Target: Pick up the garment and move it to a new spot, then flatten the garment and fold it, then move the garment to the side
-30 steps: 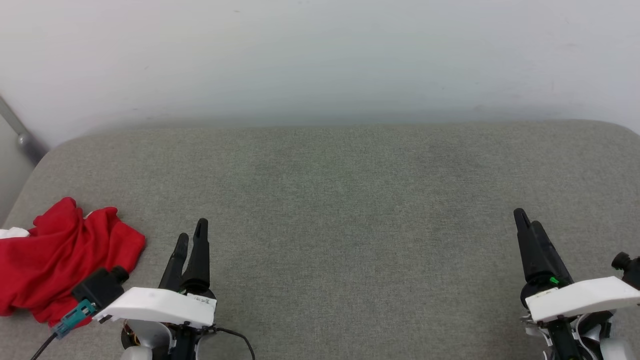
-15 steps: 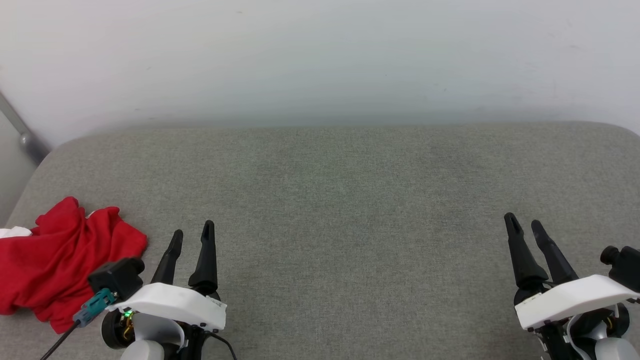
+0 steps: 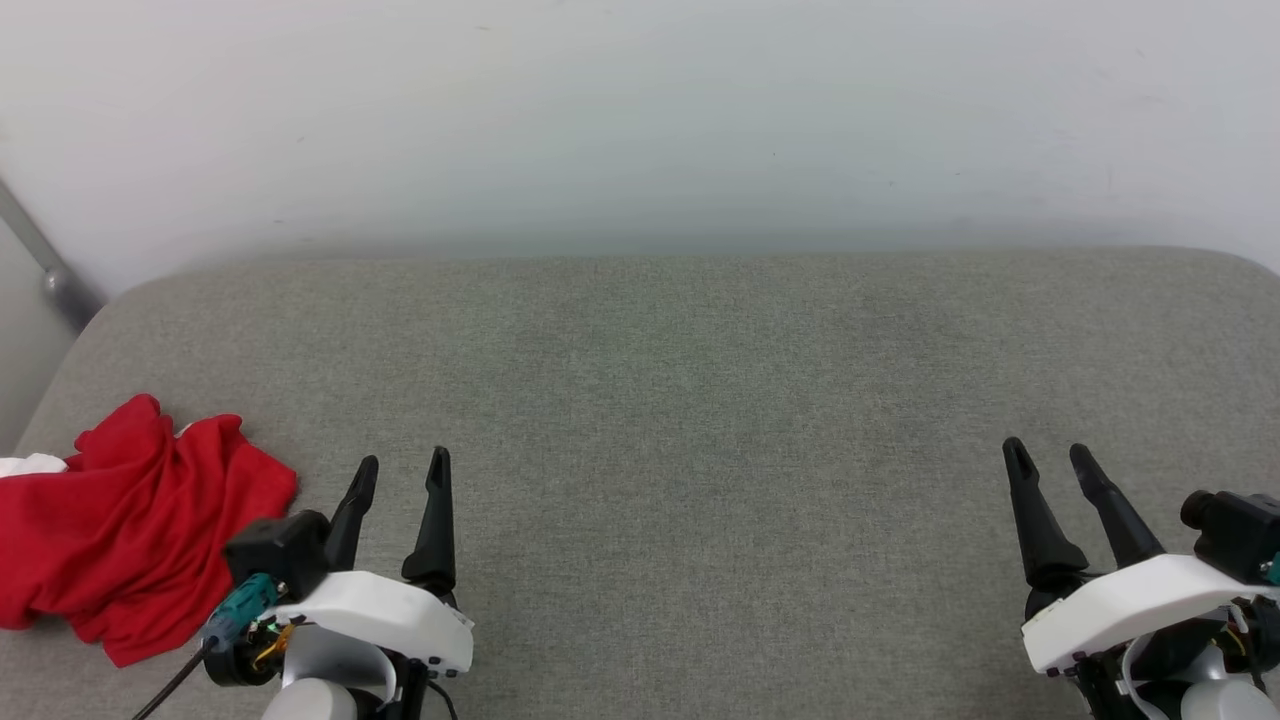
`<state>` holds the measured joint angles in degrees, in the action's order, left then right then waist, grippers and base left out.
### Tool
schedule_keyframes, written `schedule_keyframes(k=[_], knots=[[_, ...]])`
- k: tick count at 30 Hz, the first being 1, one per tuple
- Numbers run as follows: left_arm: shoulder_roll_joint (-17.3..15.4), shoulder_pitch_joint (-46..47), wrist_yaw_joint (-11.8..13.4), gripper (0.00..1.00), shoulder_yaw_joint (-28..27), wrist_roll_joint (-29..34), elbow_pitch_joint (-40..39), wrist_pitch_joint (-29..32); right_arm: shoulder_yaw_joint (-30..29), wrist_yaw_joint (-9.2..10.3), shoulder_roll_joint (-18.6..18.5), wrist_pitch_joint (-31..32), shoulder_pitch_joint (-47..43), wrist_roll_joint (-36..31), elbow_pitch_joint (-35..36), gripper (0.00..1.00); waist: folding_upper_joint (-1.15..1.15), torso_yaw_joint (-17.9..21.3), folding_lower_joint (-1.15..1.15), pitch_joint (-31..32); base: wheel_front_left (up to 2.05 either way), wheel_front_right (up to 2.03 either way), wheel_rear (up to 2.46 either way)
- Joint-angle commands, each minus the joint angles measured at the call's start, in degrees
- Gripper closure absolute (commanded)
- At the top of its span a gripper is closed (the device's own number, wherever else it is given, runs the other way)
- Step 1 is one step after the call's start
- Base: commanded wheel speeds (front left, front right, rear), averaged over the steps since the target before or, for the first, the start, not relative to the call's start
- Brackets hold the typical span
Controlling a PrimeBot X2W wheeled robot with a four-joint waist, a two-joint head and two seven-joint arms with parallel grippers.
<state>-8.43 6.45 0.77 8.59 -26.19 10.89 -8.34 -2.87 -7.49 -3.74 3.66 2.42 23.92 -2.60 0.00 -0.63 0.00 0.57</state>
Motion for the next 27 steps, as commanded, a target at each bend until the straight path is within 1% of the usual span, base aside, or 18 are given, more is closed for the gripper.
schedule_keyframes(k=[1,17,27], knots=[[-0.41,1.42,0.34,0.00,0.33,1.45,-0.39,-0.63,-0.01,-0.01,-0.16,0.04,0.28,-1.62,0.88,0.00,0.00,-0.01,0.00,0.01,0.00,0.00,0.00],[-0.97,1.66,1.12,0.00,2.19,7.70,1.03,-2.79,-0.19,0.00,0.43,-0.60,-0.25,-11.15,3.21,0.00,0.00,-0.23,0.00,0.04,0.00,0.00,0.00],[-0.76,1.63,0.65,0.00,1.93,11.00,2.19,-4.08,-0.36,0.00,0.75,-0.89,-0.64,-16.31,5.15,0.00,0.00,-0.44,0.00,0.03,0.00,0.00,0.00]])
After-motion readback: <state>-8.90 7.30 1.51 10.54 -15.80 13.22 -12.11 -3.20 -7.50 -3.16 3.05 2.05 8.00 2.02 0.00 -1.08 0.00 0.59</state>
